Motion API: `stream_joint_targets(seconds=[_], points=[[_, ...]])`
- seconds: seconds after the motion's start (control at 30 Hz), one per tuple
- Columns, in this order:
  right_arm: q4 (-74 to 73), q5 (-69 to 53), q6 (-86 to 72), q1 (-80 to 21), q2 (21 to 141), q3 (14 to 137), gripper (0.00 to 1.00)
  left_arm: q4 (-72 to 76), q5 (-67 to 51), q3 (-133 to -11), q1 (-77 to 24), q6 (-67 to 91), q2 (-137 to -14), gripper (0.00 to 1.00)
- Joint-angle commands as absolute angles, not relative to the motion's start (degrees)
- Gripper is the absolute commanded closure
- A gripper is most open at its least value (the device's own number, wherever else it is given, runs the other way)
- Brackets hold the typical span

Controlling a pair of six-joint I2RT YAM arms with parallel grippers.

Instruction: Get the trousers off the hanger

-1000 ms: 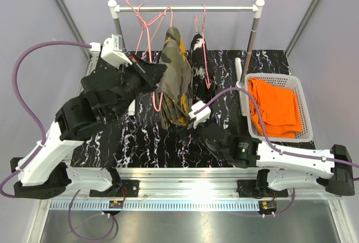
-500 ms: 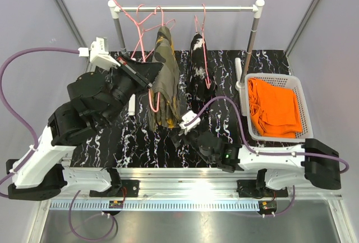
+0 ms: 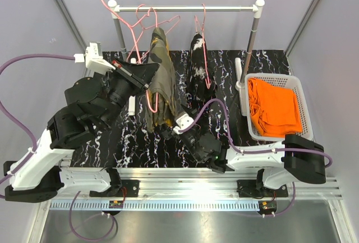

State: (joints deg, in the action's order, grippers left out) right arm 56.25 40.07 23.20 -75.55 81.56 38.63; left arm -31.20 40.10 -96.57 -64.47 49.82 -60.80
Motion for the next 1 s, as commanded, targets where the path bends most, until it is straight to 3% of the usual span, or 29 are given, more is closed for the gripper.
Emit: stream_joint_targets(seconds=[0.0, 0.5, 0.77, 0.97], points=[[64.3, 41.7, 28.3, -76.2, 79.8, 43.8, 0.01, -21.0, 43.2, -97.4, -64.8, 51.0, -59.0, 1.00], [43.8, 37.6, 17.3, -76.2, 74.4, 52.2, 0.01, -23.6, 46.1, -99.8, -64.8, 50.0, -61.1, 1.00], [26.8, 25.1, 13.1, -76.2, 69.6, 55.8, 0.01, -26.3, 45.7, -103.1, -64.9, 49.0, -62.2, 1.00], [23.9, 28.7, 12.1, -76.2, 63.9, 57.0, 0.00, -27.3, 44.7, -103.5, -64.8, 49.1, -62.4, 1.00]])
